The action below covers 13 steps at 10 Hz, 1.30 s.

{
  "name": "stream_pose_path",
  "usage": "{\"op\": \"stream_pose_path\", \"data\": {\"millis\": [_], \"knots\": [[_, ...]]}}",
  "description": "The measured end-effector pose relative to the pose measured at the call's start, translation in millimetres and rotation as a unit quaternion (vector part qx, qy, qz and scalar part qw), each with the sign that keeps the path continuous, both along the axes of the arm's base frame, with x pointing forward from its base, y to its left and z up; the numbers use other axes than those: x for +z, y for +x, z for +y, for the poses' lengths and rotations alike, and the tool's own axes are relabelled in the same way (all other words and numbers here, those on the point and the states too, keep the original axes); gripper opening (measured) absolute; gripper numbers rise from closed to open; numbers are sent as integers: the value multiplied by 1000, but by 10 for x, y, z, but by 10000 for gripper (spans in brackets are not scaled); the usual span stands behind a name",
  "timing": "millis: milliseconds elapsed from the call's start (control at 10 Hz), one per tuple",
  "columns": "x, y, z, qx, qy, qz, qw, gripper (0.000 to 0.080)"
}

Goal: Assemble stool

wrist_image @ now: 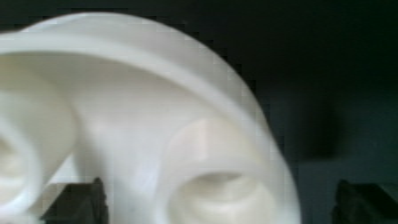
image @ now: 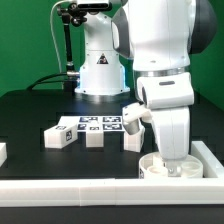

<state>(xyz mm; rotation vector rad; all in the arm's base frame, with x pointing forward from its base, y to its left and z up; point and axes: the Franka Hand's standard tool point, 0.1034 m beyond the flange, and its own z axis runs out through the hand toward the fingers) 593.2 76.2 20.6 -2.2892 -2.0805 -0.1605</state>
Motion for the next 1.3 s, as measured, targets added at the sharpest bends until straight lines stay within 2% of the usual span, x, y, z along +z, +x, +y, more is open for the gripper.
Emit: {"op": "stream_pose_path", "data": {"millis": [200, 300, 400, 500, 700, 800, 1100, 1300], "knots": [[244, 1, 0, -22, -3, -6, 1000, 649], [378, -59, -41, -36, -6, -9, 999, 649], [455, -94, -109, -41, -8, -17, 999, 649], [527, -173, -254, -55, -10, -27, 998, 649], [526, -414, -503, -79, -16, -23, 996, 649], [505, -471, -558, -84, -17, -18, 996, 649], [496, -470, -554, -97, -16, -17, 995, 649], [485, -473, -561, -160, -10, -13, 987, 649]]}}
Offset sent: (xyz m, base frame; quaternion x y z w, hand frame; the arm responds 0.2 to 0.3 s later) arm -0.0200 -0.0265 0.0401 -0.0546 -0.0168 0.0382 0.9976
